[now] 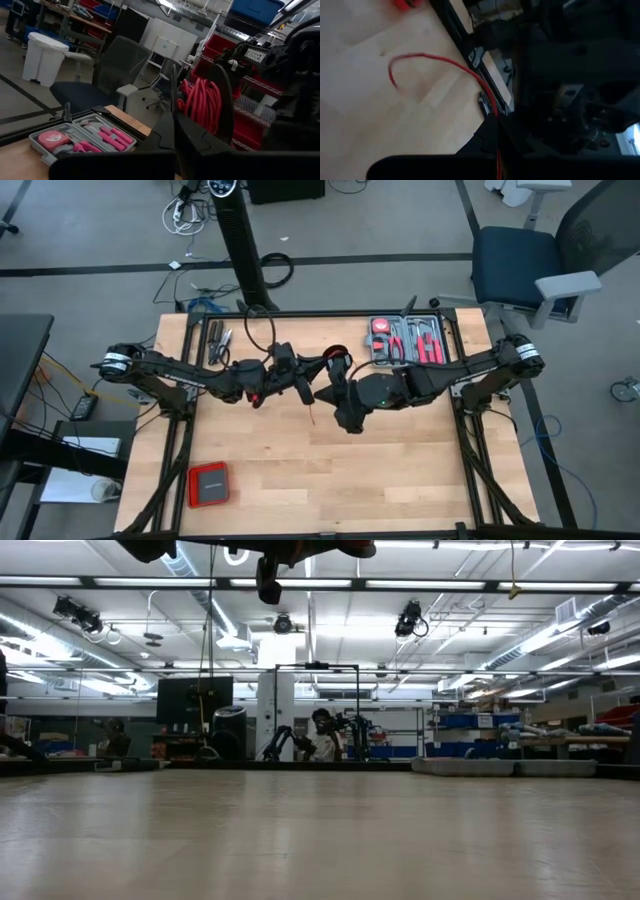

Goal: Coil cords
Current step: Coil the red cable wire onto the black spool

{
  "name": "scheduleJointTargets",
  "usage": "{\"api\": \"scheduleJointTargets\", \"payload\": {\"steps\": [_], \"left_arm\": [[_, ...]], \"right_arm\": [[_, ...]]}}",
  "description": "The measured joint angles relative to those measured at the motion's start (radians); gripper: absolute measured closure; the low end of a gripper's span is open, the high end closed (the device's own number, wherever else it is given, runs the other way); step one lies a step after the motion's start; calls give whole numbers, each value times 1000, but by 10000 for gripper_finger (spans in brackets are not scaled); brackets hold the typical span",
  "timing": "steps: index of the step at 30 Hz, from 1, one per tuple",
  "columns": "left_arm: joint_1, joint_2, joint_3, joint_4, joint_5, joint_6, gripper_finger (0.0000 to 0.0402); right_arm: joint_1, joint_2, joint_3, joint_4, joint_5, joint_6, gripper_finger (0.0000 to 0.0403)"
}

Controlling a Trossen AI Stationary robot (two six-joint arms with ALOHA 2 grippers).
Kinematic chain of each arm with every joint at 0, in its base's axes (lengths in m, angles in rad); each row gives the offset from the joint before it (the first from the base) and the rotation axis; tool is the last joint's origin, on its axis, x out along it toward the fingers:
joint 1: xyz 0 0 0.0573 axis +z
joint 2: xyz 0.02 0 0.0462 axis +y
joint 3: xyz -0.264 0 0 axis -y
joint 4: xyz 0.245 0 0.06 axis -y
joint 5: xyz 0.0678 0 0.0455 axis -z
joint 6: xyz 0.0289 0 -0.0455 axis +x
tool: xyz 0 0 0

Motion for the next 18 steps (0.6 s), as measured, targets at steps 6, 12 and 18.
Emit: {"api": "scheduleJointTargets", "payload": {"steps": [6, 12, 18], "left_arm": [[0, 0, 0, -1, 4, 1, 398], [0, 0, 0, -1, 22, 0, 398], [0, 0, 0, 1, 22, 1, 398]], "right_arm": [[27, 0, -1, 20, 74, 14, 403], [45, 1, -1, 65, 204, 26, 403], [32, 1, -1, 113, 190, 221, 403]]}}
